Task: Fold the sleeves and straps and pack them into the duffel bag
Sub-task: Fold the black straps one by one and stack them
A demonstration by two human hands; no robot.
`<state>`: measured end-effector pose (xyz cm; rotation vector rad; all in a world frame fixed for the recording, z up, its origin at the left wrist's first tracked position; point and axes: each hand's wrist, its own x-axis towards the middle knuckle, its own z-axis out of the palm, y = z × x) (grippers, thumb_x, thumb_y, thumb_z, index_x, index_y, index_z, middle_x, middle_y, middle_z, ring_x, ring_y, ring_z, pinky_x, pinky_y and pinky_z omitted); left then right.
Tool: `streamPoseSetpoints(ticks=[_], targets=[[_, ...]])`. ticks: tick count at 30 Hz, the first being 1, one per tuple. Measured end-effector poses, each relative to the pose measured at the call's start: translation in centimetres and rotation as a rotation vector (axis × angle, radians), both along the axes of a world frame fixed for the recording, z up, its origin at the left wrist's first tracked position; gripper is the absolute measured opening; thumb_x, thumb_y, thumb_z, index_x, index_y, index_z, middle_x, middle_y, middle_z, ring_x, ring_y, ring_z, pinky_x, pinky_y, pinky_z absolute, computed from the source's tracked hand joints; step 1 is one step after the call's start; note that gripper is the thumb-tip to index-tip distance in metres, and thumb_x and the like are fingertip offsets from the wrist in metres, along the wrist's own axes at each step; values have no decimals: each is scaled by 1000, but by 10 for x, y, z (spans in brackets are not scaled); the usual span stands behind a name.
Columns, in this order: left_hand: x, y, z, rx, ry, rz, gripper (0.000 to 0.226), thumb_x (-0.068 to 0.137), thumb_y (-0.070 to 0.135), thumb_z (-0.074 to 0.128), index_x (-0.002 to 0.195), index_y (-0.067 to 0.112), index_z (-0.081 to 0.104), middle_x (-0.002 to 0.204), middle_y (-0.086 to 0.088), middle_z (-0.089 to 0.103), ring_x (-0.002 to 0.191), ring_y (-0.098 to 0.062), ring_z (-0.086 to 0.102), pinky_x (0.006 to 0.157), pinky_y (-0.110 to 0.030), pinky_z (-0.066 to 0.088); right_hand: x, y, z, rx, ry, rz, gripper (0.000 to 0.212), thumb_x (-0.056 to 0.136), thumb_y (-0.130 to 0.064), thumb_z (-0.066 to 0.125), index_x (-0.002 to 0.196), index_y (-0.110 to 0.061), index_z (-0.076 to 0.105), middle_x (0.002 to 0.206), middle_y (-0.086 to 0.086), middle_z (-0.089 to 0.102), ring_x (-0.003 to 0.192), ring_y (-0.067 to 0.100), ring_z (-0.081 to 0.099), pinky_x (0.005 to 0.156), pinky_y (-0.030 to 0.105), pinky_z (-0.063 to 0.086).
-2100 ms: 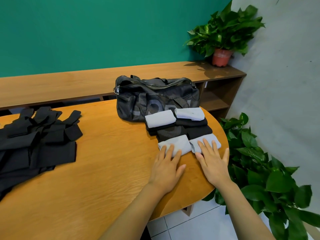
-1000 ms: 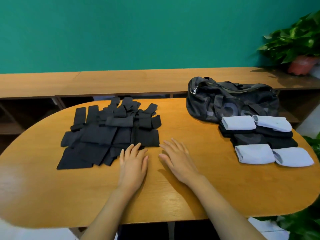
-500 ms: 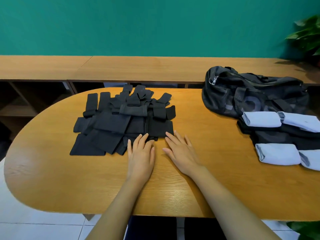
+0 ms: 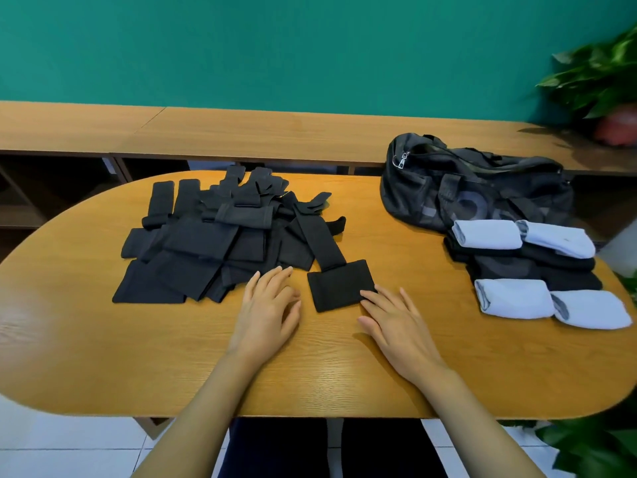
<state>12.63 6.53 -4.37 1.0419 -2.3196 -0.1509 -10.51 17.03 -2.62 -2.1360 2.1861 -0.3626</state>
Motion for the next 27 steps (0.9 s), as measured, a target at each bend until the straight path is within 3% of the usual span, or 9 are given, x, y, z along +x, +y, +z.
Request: streamPoseSetpoints(ticks=[3, 7, 10, 13, 20, 27], targets=[[-1, 8, 5, 32, -63, -94, 35, 98, 40, 42, 121, 22, 63, 144, 5, 48, 139, -9, 34, 121, -40, 16, -4, 16, 0, -10, -13, 27, 99, 86, -71, -16, 139, -25, 54, 149, -16, 43, 143, 0, 22, 122, 31, -2], [-9, 29, 10, 183, -176, -211, 51, 100, 51, 39, 147, 30, 41, 156, 15, 29, 146, 2, 13, 120, -24, -5, -4, 31, -6, -77, -25, 89, 79, 97, -64, 1, 129, -26, 63, 138, -16, 55, 135, 0, 36, 120, 27, 2], [-13, 38, 6, 209, -206, -240, 51, 101, 53, 34, 147, 32, 41, 157, 15, 28, 146, 5, 9, 121, -27, -6, -5, 37, -10, -155, -75, 98, 72, 100, -61, 8, 121, -28, 68, 128, -17, 61, 125, -1, 43, 118, 22, 6], [-16, 36, 10, 241, -151, -217, 46, 102, 49, 33, 142, 31, 49, 153, 14, 38, 144, 4, 17, 120, -26, -5, -8, 35, -9, -218, -159, 92, 63, 101, -59, 15, 115, -31, 70, 122, -18, 61, 121, -5, 39, 116, 22, 9], [-31, -17, 40, 73, -99, -54, 33, 103, 30, 46, 128, 20, 64, 138, 5, 57, 139, -11, 37, 122, -36, 4, -3, -32, 25, -277, -145, 43, 51, 99, -50, 27, 119, -25, 67, 119, -11, 61, 118, 11, 46, 104, 32, 32], [-51, -88, 62, 53, -274, 154, 36, 105, 28, 39, 135, 21, 56, 142, 7, 52, 143, -13, 31, 121, -42, -4, 5, -135, 44, -183, -51, -71, 30, 101, -40, 48, 125, -27, 61, 123, -10, 63, 120, 15, 46, 101, 32, 28]])
